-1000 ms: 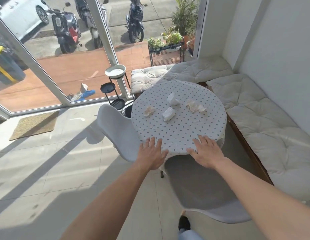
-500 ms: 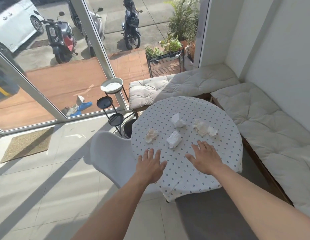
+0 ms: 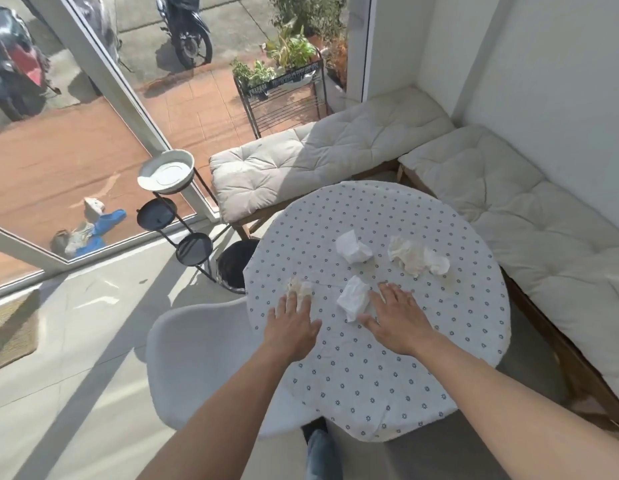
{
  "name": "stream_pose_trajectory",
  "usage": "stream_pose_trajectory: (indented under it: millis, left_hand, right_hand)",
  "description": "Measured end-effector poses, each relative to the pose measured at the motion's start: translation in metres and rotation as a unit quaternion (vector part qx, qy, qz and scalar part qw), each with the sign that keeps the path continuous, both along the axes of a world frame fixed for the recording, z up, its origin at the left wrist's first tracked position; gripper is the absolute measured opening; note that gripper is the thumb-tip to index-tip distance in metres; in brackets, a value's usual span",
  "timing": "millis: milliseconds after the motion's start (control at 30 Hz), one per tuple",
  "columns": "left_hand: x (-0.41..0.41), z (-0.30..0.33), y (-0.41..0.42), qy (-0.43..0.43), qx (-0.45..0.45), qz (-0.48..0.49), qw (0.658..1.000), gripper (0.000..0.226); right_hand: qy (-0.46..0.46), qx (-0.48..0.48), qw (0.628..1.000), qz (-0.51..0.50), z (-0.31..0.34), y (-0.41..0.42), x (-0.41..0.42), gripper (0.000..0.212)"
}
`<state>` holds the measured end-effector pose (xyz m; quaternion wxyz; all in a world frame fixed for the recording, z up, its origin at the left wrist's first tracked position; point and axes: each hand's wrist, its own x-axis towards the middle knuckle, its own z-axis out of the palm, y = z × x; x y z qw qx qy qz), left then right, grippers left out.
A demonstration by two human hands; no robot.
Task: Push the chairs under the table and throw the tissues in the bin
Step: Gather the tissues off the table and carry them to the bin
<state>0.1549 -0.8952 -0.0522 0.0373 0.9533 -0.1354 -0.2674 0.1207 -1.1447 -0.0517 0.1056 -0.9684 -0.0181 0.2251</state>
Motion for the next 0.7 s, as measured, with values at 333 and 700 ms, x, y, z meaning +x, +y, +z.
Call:
stream_pose_trajectory:
  millis: [333, 700]
  left_hand:
    - [0.065, -0.064, 0.008, 0.003, -0.012, -0.09, 0.996, 0.078]
    - [0.124, -0.06, -0.001, -0.089, -0.161, -0.078, 0.98, 0.03]
  right_hand:
    - [0.038, -0.007, 0.999, -0.013, -0.043, 0.038, 0.048, 0.072]
    - [-0.015, 0.04, 0.998, -0.049, -0.056, 0.034, 0.068, 0.039]
